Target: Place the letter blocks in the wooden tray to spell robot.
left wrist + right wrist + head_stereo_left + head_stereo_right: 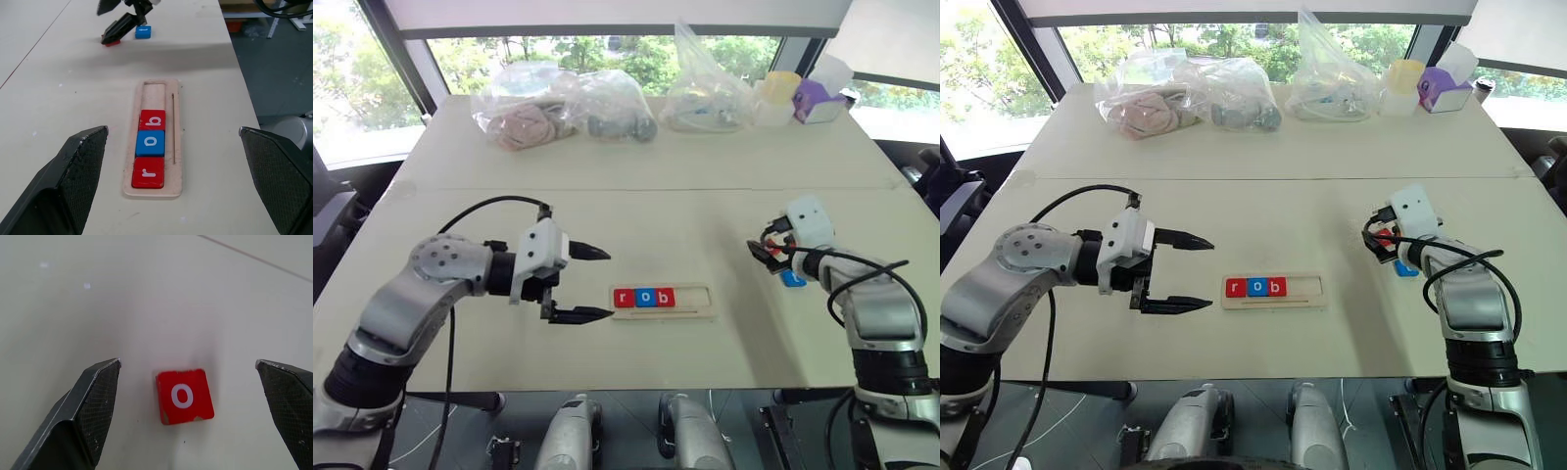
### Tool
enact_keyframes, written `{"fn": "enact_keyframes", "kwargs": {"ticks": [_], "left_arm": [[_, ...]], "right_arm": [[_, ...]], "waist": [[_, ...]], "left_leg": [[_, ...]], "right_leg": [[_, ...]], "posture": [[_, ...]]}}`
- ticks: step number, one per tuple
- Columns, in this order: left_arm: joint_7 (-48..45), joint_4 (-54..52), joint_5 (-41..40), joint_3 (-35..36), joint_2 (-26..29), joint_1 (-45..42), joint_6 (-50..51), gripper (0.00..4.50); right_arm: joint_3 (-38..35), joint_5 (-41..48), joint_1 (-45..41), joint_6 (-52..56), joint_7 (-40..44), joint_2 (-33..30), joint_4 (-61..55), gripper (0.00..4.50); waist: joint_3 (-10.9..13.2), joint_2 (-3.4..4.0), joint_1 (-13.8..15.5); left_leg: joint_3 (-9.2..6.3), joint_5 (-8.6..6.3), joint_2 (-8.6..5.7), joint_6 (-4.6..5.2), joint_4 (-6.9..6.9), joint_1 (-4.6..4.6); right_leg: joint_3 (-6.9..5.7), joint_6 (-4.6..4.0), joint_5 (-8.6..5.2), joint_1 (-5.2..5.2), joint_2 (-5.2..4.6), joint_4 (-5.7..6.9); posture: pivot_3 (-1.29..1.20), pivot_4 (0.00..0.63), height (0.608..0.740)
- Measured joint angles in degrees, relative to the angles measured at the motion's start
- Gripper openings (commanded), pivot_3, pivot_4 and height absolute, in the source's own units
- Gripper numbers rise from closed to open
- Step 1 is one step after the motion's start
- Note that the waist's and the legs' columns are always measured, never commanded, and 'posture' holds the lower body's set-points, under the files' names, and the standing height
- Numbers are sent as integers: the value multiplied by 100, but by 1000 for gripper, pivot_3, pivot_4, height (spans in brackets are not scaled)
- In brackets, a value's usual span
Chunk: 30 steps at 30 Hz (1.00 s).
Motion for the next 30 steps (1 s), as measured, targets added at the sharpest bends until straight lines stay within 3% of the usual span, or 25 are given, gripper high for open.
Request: {"fn": "enact_keyframes", "kwargs": {"ticks": [9,15,18,23,30], "left_arm": [[-3,6,57,-6,-19,-190,25,4500],[9,-4,57,-5,-18,-190,100,4500],[28,-12,57,-5,-19,-191,118,4500],[37,-12,60,-6,-44,-207,127,4500],[17,-11,62,-10,-65,-253,130,4500]], "right_arm": [[-78,351,-103,-1086,222,-2,1160,4465],[-87,558,-114,-1114,530,-142,1353,4465],[-87,676,-72,-1055,676,-209,1348,3550],[-32,799,-49,-904,800,-212,1243,1168],[-141,1022,385,401,401,-215,-160,1194]], "waist": [[-1,-2,-10],[-2,-2,-15],[-2,-3,-4],[-3,-3,17],[-3,-3,16]], "left_leg": [[-3,1,-1,1,0,8],[-6,0,0,1,0,10],[-8,1,0,1,0,10],[-9,1,0,1,3,11],[-14,0,0,1,0,3]], "right_leg": [[1,0,0,10,1,0],[1,0,0,12,2,0],[1,0,0,14,2,0],[1,0,0,19,1,0],[0,1,-2,8,2,1]], "posture": [[0,150,740],[0,150,740],[0,150,740],[0,150,740],[0,150,740]]}}
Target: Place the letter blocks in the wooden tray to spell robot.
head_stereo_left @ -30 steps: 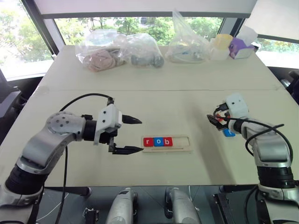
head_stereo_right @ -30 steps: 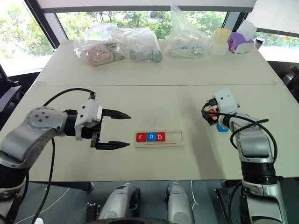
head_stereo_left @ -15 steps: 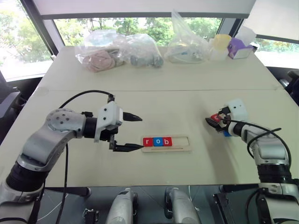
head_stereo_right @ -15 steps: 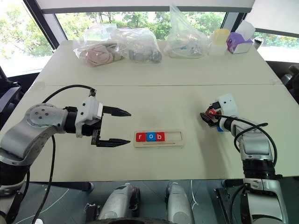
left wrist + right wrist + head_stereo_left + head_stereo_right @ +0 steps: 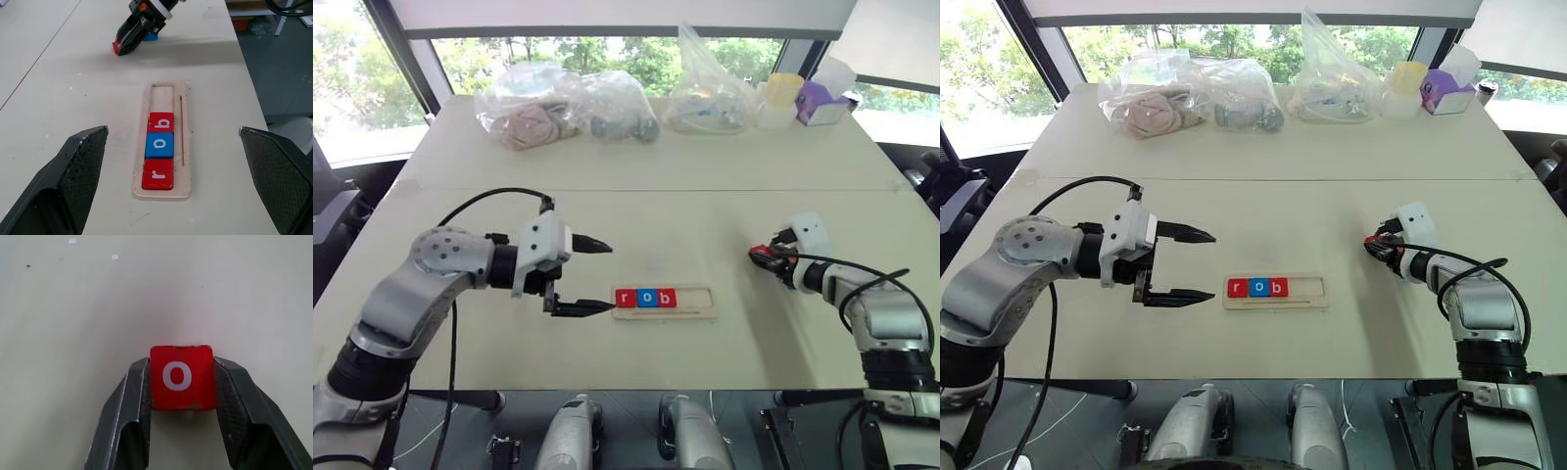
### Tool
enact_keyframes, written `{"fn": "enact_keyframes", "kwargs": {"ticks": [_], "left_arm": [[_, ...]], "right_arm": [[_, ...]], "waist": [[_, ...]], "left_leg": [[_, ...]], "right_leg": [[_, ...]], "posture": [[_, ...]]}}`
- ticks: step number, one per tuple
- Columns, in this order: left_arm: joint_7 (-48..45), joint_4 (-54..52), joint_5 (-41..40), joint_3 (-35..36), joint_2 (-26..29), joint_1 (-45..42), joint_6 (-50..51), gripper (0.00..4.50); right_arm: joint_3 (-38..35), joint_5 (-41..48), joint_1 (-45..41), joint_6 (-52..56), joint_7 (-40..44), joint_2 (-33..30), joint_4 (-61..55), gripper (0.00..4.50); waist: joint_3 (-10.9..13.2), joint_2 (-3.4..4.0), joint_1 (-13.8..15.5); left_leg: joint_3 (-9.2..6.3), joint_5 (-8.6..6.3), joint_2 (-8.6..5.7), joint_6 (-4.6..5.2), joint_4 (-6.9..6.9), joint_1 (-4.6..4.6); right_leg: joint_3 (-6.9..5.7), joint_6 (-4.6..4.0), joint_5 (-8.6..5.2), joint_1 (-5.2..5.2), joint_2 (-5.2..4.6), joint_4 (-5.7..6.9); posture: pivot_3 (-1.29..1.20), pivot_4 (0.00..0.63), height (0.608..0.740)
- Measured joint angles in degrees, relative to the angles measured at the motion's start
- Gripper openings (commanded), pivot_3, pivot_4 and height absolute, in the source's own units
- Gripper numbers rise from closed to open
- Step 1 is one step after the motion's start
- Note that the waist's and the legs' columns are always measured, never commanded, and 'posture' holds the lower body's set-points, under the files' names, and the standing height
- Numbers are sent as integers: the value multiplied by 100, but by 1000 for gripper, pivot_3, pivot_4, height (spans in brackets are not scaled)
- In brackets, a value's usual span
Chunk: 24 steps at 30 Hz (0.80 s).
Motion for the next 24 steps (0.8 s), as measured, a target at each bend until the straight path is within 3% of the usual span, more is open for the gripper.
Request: {"fn": "enact_keyframes", "kwargs": {"ticks": [6,11,19,24], "left_arm": [[-25,-2,1,0,2,7,-1,4500],[-105,6,7,0,6,16,-19,4500],[-170,120,62,-4,-37,9,-55,4500],[-183,137,109,-4,-40,12,-114,4500]], "right_arm": [[-747,92,481,2393,-1274,1118,-2594,1194],[-787,-96,1036,3851,-2023,2033,-4154,1194],[-827,-462,1184,4052,-2675,2821,-4618,1194],[-833,-476,1116,4052,-2688,2875,-4541,1194]], "waist": [[-1,1,-1],[-2,3,-7],[-1,7,-28],[0,7,-40]], "left_leg": [[-2,0,5,0,0,-1],[1,-1,3,-2,0,-4],[1,-2,5,-4,-3,-5],[1,-2,5,-4,-4,-6]], "right_leg": [[-1,-1,1,-6,2,6],[-1,-2,0,-6,-3,-2],[-2,-3,0,-13,-3,-2],[-2,-3,0,-13,-3,-4]], "posture": [[0,150,740],[0,150,740],[0,150,740],[0,150,740]]}}
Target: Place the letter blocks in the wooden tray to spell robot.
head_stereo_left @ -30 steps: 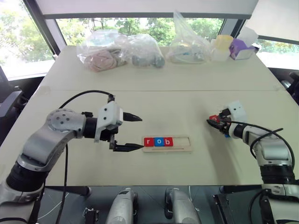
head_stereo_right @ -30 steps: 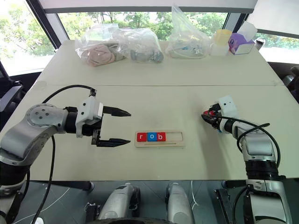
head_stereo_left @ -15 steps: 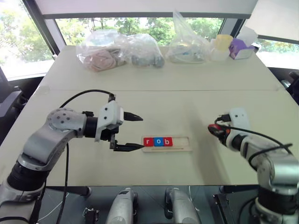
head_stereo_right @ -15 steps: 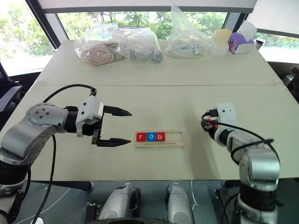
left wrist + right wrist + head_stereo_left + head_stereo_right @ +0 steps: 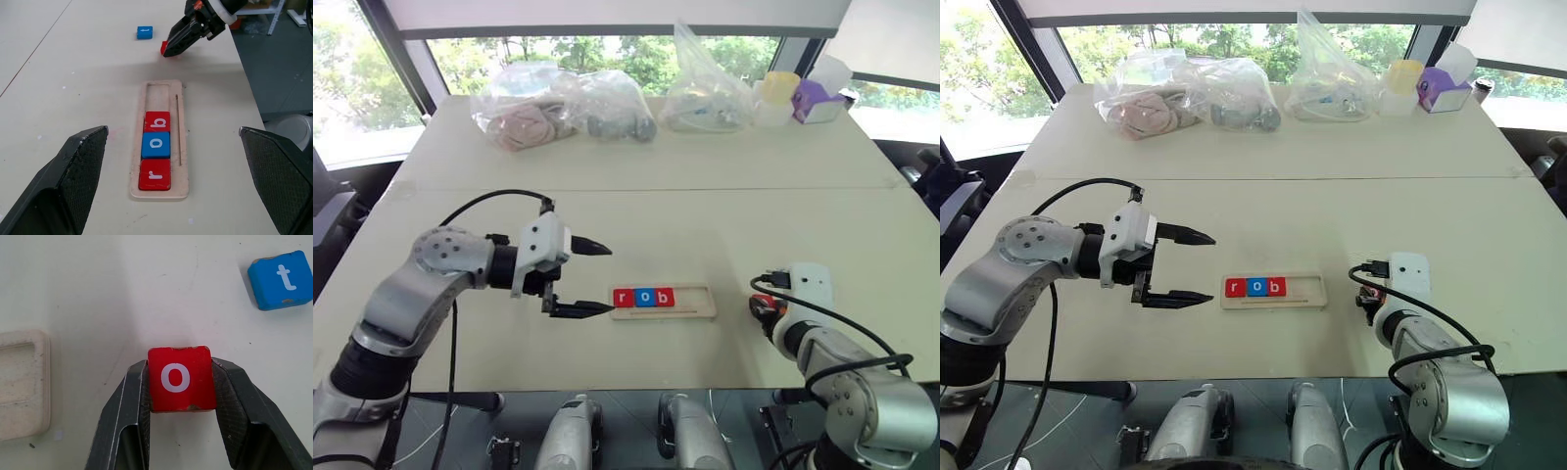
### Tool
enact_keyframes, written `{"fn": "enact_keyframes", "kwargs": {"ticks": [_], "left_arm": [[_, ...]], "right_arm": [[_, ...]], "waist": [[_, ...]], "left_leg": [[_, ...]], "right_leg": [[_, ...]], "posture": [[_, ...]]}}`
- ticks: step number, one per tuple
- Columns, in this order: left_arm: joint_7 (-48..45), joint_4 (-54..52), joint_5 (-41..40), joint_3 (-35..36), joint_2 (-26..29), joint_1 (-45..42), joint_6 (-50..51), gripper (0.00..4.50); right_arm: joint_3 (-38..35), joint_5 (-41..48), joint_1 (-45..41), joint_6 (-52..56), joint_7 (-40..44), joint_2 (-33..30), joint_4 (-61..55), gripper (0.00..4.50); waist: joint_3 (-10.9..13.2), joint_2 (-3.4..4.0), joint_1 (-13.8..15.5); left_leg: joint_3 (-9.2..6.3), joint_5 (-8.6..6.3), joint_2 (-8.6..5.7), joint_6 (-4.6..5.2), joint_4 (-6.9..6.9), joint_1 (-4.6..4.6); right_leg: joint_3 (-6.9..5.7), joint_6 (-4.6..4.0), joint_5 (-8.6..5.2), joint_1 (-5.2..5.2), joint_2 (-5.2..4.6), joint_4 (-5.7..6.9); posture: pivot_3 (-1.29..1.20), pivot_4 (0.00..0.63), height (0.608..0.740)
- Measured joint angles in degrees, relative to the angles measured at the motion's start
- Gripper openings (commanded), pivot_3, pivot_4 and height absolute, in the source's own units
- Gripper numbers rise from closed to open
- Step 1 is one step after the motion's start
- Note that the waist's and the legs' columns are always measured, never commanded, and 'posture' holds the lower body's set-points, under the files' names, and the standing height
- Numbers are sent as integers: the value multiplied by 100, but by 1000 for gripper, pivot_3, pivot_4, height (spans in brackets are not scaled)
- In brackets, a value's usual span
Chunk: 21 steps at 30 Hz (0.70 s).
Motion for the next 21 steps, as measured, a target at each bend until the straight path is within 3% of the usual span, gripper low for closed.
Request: {"fn": "enact_keyframes", "kwargs": {"ticks": [13,19,20,21], "left_arm": [[22,-18,56,0,5,57,-18,4500],[25,-25,72,2,4,61,-17,4500],[25,-29,67,3,5,64,-14,4500],[24,-31,60,6,5,70,-12,4500]], "right_arm": [[46,9,-265,0,61,128,282,1194],[174,15,-268,0,94,110,290,4156],[187,25,-275,1,126,56,290,4467],[188,47,-299,1,171,-26,290,4467]], "waist": [[1,1,-14],[1,1,-21],[1,2,-21],[1,2,-22]], "left_leg": [[-1,0,1,0,-4,-3],[-1,-1,1,-1,-6,-4],[-1,-1,1,-1,-6,-5],[0,-1,1,-1,-6,-6]], "right_leg": [[-1,0,0,-4,0,-3],[0,0,-1,-6,-1,-4],[0,0,-1,-7,-1,-5],[-1,0,-1,-7,-2,-6]], "posture": [[0,150,740],[0,150,740],[0,150,740],[0,150,740]]}}
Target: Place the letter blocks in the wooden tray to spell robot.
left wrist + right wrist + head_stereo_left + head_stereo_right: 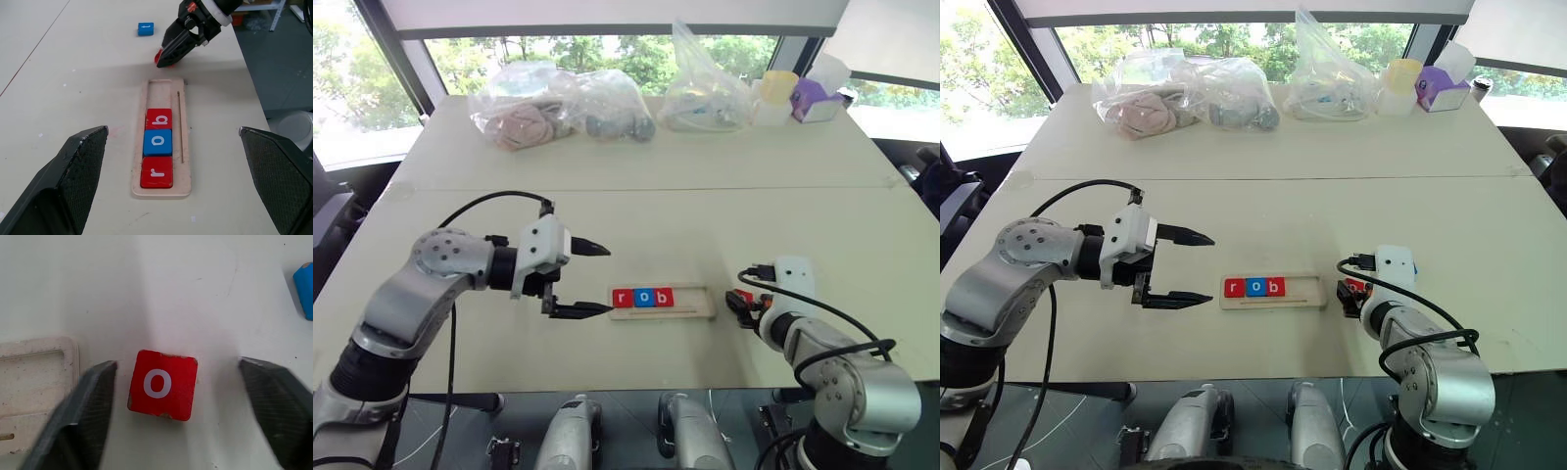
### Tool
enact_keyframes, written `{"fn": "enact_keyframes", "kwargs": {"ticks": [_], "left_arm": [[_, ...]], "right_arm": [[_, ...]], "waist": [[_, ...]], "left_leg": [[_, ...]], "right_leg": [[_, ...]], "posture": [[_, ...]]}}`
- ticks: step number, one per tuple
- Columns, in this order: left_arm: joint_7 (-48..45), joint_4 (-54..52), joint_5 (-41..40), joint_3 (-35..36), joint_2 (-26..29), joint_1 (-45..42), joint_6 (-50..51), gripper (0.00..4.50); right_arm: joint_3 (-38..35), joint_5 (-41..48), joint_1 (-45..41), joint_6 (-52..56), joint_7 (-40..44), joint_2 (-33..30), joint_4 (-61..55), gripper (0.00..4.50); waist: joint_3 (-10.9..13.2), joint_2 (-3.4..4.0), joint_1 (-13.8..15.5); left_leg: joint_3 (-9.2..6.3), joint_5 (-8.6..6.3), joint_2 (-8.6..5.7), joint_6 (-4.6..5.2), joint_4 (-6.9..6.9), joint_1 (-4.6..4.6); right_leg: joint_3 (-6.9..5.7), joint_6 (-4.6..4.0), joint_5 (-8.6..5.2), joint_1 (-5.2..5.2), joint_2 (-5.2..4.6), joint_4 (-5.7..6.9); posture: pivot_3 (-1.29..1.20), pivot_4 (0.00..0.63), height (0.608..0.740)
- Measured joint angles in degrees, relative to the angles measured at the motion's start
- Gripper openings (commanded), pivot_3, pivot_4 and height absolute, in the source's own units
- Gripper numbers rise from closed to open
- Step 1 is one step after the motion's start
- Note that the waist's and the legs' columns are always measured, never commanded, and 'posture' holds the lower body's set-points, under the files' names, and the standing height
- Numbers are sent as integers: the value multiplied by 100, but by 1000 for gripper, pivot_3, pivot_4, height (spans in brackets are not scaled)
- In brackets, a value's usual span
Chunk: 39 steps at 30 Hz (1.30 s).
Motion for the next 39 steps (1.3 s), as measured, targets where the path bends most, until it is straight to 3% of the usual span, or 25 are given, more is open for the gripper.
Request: {"fn": "enact_keyframes", "kwargs": {"ticks": [4,8,12,15,21,25,35,39], "left_arm": [[-88,-43,-13,12,131,97,-2,4500],[-202,-61,-29,13,194,164,-59,4500],[-235,-26,-28,35,219,199,-175,4500],[-227,15,-23,33,212,213,-209,4500],[-201,24,-24,32,172,217,-276,4500],[-117,53,-48,28,56,215,-261,4500],[24,103,-63,22,50,197,-176,4500],[250,101,-280,108,-208,97,-4,4500]], "right_arm": [[160,364,-193,0,565,-949,-10,4467],[56,1172,-572,-74,1853,-2365,228,4467],[102,1723,-49,-1441,3509,-4057,931,4467],[234,1644,377,-2944,4460,-4736,1658,4467],[820,1140,448,-5656,5603,-4931,3366,4467],[1136,972,29,-6707,5863,-4571,4482,4467],[1601,797,-191,-7551,6248,-4443,5236,4467],[1618,764,-191,-7647,6269,-4442,5281,4467]], "waist": [[4,5,-42],[8,5,-74],[12,5,-55],[13,2,-68],[14,-2,-69],[14,-3,-63],[14,-3,24],[14,-2,66]], "left_leg": [[1,0,-1,0,-2,-4],[-6,-1,0,1,-6,-4],[-11,-2,-4,4,-15,-7],[-4,-2,-4,5,-14,-6],[1,-2,-3,6,-6,-4],[2,-1,-4,7,-2,-3],[1,0,-5,7,8,4],[0,0,-5,6,9,5]], "right_leg": [[0,0,0,-2,-3,-4],[-7,8,-7,-1,-3,-8],[-11,12,-19,6,-3,-26],[-10,15,-19,10,-2,-37],[-8,15,-17,13,0,-36],[-6,2,-7,14,0,-25],[-5,0,-7,12,1,0],[-4,-2,-6,14,1,1]], "posture": [[0,150,740],[0,150,740],[0,150,740],[0,150,740],[0,150,740],[0,150,740],[0,150,740],[0,150,740]]}}
